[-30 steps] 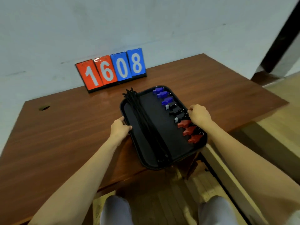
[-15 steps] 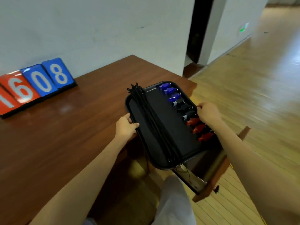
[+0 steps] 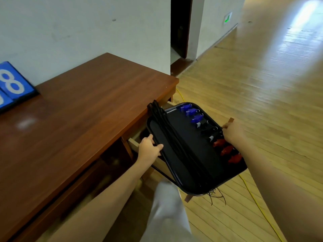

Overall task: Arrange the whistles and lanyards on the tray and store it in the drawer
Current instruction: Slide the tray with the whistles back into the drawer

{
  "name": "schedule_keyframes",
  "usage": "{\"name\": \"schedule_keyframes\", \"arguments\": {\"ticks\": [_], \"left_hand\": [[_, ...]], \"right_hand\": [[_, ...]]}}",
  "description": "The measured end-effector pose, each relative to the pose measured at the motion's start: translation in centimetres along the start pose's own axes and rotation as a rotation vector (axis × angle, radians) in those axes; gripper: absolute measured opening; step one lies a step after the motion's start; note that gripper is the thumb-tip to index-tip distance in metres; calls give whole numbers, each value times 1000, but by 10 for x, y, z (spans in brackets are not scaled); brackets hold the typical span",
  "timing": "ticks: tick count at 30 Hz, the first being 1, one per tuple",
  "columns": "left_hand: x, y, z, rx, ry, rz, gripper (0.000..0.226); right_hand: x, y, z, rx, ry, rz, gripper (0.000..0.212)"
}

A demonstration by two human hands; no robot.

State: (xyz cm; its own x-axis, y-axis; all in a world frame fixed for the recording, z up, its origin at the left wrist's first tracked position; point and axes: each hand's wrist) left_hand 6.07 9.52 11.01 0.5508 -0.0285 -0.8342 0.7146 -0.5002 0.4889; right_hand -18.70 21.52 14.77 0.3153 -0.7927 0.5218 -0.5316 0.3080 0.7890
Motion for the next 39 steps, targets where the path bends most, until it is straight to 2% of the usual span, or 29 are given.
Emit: {"name": "schedule_keyframes", "arguments": {"ticks": [7, 15, 19, 22, 39], "left_hand": [[16, -24, 1, 30, 51, 23, 50], [26, -27, 27, 38, 138, -14, 40], [40, -28, 47, 29, 170, 16, 63], [47, -30, 59, 7, 198, 3, 73], [69, -35, 90, -72, 284, -19, 74]], "right_hand": [[-12, -3, 7, 50, -51, -53, 31], [3, -15, 27, 120, -119, 1, 27], [10, -22, 41, 167, -132, 12, 26], [15, -28, 54, 178, -140, 2, 25], [37, -66, 103, 182, -68, -78, 26]]}}
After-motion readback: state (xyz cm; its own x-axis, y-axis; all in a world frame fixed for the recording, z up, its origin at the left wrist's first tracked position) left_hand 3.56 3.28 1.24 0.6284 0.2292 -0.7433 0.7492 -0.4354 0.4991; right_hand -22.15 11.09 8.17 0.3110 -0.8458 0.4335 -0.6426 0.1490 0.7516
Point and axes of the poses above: each hand's wrist, its own z-axis towards the middle knuckle, its own y-axis out of the back of the hand, x = y × z, and after that the axes turned 1 degree about -x, right-handed
